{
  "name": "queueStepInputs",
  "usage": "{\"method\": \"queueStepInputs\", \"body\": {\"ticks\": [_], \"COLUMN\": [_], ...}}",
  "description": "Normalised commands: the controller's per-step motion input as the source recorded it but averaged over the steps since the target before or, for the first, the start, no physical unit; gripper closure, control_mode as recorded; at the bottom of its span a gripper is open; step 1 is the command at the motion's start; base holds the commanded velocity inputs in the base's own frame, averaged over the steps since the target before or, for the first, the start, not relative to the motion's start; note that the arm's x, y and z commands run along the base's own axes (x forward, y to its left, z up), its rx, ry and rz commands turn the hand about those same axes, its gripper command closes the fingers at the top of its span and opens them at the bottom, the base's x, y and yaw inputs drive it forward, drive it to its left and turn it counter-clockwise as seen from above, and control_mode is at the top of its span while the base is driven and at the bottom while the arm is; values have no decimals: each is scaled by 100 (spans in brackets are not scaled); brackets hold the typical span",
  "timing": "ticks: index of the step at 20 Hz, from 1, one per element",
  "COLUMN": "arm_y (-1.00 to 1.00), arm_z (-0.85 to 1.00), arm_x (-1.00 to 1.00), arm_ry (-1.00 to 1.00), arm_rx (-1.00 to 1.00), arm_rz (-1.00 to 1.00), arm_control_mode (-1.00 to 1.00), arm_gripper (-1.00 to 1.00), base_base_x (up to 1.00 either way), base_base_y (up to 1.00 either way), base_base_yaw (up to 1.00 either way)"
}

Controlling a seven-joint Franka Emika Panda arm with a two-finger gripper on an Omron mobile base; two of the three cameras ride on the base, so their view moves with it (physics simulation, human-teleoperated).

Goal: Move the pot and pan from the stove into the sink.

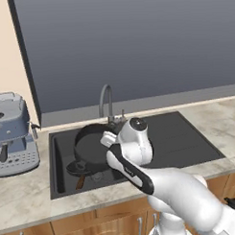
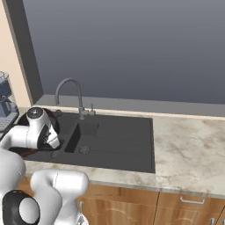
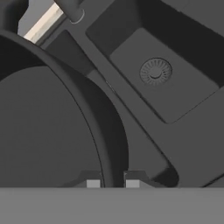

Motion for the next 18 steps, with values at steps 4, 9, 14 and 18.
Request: {"method": "queueStepInputs", "body": {"ticks": [4,9,14,18], "arm_y": [21,27,22,3], "arm_z": [-21,-22,-17,-3], "arm_x": [37,29,13,2], "arm_ry": [0,0,2,1], "arm_rx": [0,-1,-1,0], "arm_rz": [-11,-9,-4,0], "arm_control_mode": [-100,-100,-100,-100], "arm_gripper": [100,100,100,100], "base_base_x": [0,0,0,0], "base_base_y": [0,0,0,0], "base_base_yaw": [0,0,0,0]}}
